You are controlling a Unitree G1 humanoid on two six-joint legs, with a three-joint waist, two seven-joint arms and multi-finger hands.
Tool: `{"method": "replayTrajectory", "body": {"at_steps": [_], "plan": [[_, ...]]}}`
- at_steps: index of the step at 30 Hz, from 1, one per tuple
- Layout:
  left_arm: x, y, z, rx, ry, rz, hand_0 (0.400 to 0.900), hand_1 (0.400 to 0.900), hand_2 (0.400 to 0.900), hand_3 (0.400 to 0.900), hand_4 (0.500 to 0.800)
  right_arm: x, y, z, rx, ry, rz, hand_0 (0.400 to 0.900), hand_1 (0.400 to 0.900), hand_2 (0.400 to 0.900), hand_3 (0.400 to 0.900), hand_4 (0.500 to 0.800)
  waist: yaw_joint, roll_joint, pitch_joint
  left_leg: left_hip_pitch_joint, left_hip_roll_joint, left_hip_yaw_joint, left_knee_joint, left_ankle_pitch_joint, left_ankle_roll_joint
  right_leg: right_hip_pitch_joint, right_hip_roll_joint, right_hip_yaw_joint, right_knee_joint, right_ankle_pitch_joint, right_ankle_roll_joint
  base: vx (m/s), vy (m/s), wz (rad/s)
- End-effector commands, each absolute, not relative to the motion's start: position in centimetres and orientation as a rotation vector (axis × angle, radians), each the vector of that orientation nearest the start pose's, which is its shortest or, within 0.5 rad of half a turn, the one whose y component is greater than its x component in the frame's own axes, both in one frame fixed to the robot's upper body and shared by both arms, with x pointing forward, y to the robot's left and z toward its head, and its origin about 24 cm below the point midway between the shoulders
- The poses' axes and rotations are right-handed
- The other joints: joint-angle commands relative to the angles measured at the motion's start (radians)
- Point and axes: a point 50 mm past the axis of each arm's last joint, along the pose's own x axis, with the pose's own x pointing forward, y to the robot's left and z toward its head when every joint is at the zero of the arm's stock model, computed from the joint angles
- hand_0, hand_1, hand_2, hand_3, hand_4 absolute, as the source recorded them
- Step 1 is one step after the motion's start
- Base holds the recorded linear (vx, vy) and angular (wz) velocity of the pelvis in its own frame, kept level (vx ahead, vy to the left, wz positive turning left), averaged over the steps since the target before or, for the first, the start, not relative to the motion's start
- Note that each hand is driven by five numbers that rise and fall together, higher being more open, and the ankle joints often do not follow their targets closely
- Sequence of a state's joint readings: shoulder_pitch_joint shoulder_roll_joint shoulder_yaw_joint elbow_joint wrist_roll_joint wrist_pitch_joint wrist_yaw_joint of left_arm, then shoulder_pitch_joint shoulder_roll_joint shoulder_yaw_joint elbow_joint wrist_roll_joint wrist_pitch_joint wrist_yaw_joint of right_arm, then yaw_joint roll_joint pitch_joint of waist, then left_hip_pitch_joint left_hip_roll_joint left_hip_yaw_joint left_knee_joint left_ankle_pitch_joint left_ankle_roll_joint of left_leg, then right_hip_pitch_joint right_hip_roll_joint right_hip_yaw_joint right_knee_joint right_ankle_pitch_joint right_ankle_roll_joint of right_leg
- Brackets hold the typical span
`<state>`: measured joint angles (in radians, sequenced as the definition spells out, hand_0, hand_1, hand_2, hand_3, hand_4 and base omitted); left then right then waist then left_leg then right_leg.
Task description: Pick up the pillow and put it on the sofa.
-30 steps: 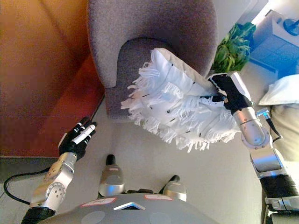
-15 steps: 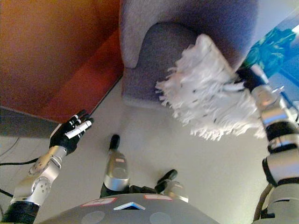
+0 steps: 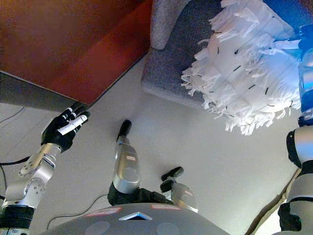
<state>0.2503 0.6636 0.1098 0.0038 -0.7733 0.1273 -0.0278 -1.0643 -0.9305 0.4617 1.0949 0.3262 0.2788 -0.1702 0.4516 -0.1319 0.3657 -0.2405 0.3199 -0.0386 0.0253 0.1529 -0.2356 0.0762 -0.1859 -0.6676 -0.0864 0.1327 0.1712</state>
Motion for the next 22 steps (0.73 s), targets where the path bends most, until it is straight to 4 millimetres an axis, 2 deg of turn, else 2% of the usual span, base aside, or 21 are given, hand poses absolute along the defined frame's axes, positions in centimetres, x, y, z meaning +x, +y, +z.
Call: {"method": "replayTrajectory", "body": {"at_steps": [1, 8, 13, 16, 19, 20, 22], "plan": [[21.2, 28.6, 7.3, -0.08, 0.129, 0.046, 0.9, 0.9, 0.9, 0.9, 0.8, 31.8, -41.2, 30.5, -0.612, 0.001, -1.109, 0.9, 0.9, 0.9, 0.9, 0.8, 0.021, -0.007, -0.06, 0.122, 0.05, 0.073, -0.033, -0.064, 0.044, 0.03, -0.083, 0.034, 0.003, 0.031, 0.091, -0.01, 0.032, -0.08], [21.4, 27.0, 6.9, -0.091, 0.136, 0.003, 0.9, 0.9, 0.9, 0.9, 0.8, 31.5, -40.5, 31.6, -0.587, -0.161, -1.236, 0.9, 0.9, 0.9, 0.9, 0.8, -0.002, 0.0, -0.093, 0.151, 0.04, 0.091, -0.02, -0.08, 0.052, 0.045, -0.092, 0.048, 0.003, 0.031, 0.091, 0.0, 0.065, -0.07], [21.3, 25.8, 6.3, -0.083, 0.152, -0.053, 0.9, 0.9, 0.9, 0.9, 0.8, 32.3, -38.1, 32.3, -0.565, -0.379, -1.096, 0.9, 0.9, 0.9, 0.9, 0.8, -0.034, -0.006, -0.134, 0.178, 0.025, 0.107, 0.01, -0.106, 0.061, 0.061, -0.101, 0.065, 0.005, 0.032, 0.091, 0.03, 0.103, -0.12], [21.1, 25.0, 5.6, -0.084, 0.17, -0.094, 0.9, 0.9, 0.9, 0.9, 0.8, 32.9, -36.7, 30.8, -0.534, -0.436, -0.974, 0.9, 0.9, 0.9, 0.9, 0.8, -0.064, -0.009, -0.162, 0.196, 0.015, 0.117, 0.055, -0.14, 0.072, 0.066, -0.113, 0.076, 0.009, 0.035, 0.091, 0.03, 0.145, -0.22], [20.7, 24.3, 4.4, -0.113, 0.193, -0.103, 0.9, 0.9, 0.9, 0.9, 0.8, 33.7, -34.2, 28.0, -0.495, -0.485, -0.831, 0.9, 0.9, 0.9, 0.9, 0.8, -0.106, 0.007, -0.181, 0.233, 0.007, 0.14, 0.09, -0.174, 0.091, 0.072, -0.127, 0.102, 0.015, 0.04, 0.087, 0.0, 0.225, -0.36], [20.7, 24.0, 4.1, -0.128, 0.197, -0.108, 0.9, 0.9, 0.9, 0.9, 0.8, 33.8, -33.2, 26.9, -0.483, -0.494, -0.776, 0.9, 0.9, 0.9, 0.9, 0.8, -0.125, 0.008, -0.182, 0.234, -0.006, 0.163, 0.1, -0.166, 0.107, 0.063, -0.147, 0.096, 0.025, 0.05, 0.078, -0.08, 0.224, -0.34], [20.6, 23.6, 3.6, -0.156, 0.205, -0.118, 0.9, 0.9, 0.9, 0.9, 0.8, 33.5, -32.1, 25.3, -0.445, -0.511, -0.711, 0.9, 0.9, 0.9, 0.9, 0.8, -0.148, 0.015, -0.191, 0.252, -0.014, 0.181, 0.103, -0.177, 0.115, 0.064, -0.157, 0.107, 0.033, 0.051, 0.076, -0.06, 0.162, -0.24]]}}
